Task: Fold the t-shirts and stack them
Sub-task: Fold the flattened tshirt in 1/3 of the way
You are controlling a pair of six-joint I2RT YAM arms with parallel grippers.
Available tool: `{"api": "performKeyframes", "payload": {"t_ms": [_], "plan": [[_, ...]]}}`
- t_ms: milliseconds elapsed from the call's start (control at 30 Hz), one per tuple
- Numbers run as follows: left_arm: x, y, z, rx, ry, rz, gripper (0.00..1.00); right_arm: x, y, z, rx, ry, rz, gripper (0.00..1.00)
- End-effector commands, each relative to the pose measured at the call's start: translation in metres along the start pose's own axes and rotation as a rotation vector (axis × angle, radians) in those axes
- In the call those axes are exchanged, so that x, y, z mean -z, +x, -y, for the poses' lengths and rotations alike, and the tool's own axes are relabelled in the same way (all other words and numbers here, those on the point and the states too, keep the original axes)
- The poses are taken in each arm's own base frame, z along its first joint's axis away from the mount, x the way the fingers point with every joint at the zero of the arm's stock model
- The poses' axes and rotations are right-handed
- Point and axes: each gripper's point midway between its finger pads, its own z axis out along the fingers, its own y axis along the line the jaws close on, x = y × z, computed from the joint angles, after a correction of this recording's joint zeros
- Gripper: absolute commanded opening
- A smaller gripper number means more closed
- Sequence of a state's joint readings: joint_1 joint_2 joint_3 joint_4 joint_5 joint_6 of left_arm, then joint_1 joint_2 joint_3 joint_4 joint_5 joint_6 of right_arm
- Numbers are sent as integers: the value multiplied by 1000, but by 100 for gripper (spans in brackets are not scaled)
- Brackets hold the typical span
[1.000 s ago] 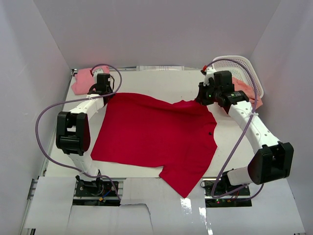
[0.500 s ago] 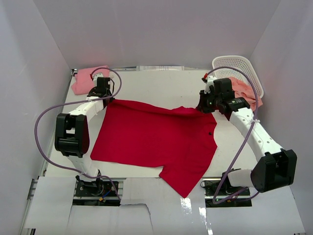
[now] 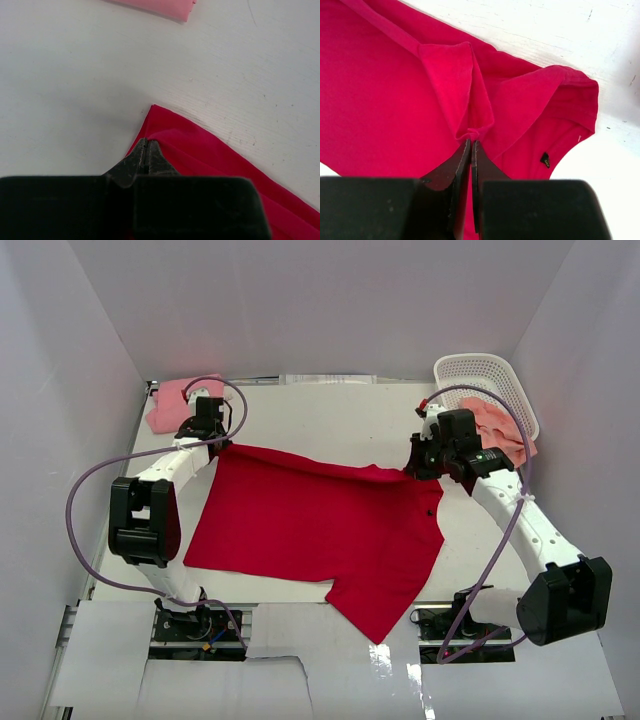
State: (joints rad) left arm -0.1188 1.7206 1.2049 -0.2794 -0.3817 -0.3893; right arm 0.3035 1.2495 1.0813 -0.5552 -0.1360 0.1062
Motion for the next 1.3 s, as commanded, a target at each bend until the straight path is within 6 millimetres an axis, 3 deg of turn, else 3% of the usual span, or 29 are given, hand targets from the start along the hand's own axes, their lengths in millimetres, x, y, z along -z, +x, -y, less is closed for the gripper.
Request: {"api": "performKeyframes", "payload": {"t_ms": [0,533,833,933,1067,1167,1267], "plan": [[15,-18,-9,6,-14,41,0,6,5,-1,-14,6,6,8],[14,19,-15,-76,-5,-73,0,-9,71,-4,-82,3,-166,8],[14,58,-41,-147,-104,-197,0,-15,112,-4,-115,21,-331,8],[14,82,-54,-182,-155,-275,39,-18,128,-6,-123,24,-406,11],[22,82,-68,-172,-225,-274,95,-20,142,0,-116,74,-472,42],[32,71,-68,-128,-223,-228,98,-22,129,6,-128,122,-416,52],[39,48,-60,-75,-192,-160,98,-24,105,8,-147,149,-315,54]]}}
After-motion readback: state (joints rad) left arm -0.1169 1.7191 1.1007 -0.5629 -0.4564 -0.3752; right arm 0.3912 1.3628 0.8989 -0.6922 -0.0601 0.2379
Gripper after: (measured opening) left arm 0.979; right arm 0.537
